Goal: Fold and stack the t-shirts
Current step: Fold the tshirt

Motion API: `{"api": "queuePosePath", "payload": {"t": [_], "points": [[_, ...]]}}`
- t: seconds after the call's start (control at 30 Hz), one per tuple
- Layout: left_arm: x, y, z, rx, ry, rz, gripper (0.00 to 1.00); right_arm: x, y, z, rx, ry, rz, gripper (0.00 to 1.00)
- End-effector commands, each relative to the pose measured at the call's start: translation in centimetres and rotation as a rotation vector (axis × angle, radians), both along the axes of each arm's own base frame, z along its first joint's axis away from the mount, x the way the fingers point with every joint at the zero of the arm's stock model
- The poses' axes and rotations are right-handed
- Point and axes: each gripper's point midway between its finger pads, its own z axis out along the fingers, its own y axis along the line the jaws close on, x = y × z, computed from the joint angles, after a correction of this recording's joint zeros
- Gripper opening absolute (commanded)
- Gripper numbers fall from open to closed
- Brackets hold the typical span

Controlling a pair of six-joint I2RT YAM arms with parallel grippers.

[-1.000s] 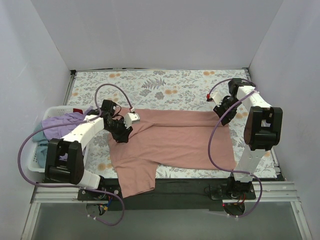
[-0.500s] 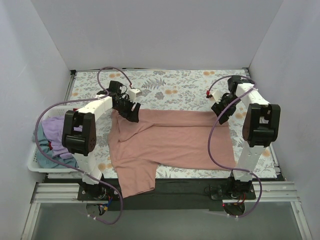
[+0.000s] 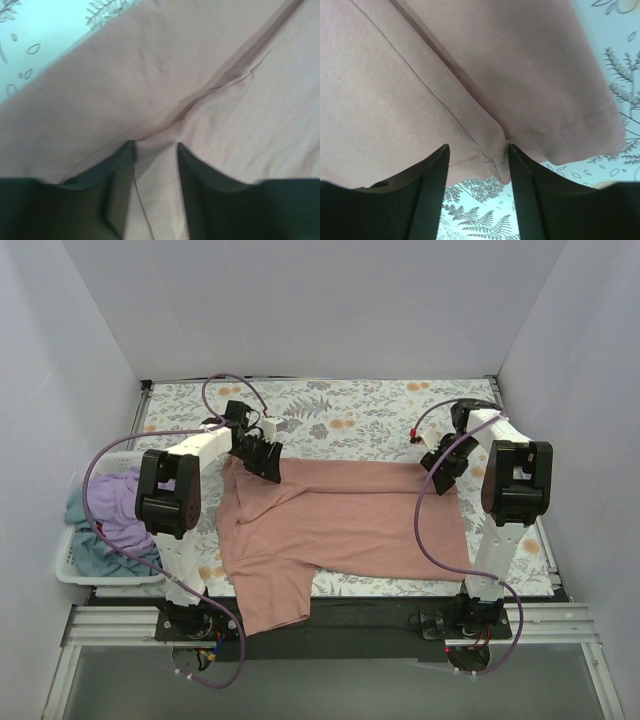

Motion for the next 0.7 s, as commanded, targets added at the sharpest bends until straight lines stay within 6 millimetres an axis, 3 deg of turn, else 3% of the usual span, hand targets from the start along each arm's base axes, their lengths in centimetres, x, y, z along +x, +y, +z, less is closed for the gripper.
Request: {"api": "queuePosePath", "payload": {"t": [0.0,0.17,0.2,0.33,0.47,0.53,0.63,0.67], "points": [[-1.8,-1.8,3.3,-0.082,-0.049,-0.095,0.31,-1.2,-0.3,0.5,-0.006,0.014,0.020,0.54],[-4.8,-2.8,4.5,-0.080,-0.080,-0.184,0.14,-1.7,-0.4,1.1,-0.014,0.000,0.033,0.49],[-5.6,-2.8,4.1,-0.072,-0.071,-0.196,0.07,-1.9,-0.5,1.2,-0.017,-0.001,0.038,0.48],[-8.1,-3.1,3.8,-0.045,-0.063,-0.250,0.02,-2.6,-0.8,1.4,-0.035,-0.002,0.056,0.47],[-10.4,-2.7,2.7,0.014,-0.055,-0.312,0.09,-3.6,-1.3,1.1,-0.056,0.012,0.078,0.46],[-11.4,-2.6,2.0,0.039,-0.053,-0.342,0.10,-4.0,-1.5,1.0,-0.066,0.015,0.089,0.38],[-11.6,-2.9,3.0,0.028,-0.074,-0.324,0.12,-4.0,-1.8,0.9,-0.080,0.018,0.092,0.29],[-11.0,-3.0,3.7,0.026,-0.104,-0.303,0.19,-4.0,-1.7,0.8,-0.080,0.017,0.090,0.29]]}}
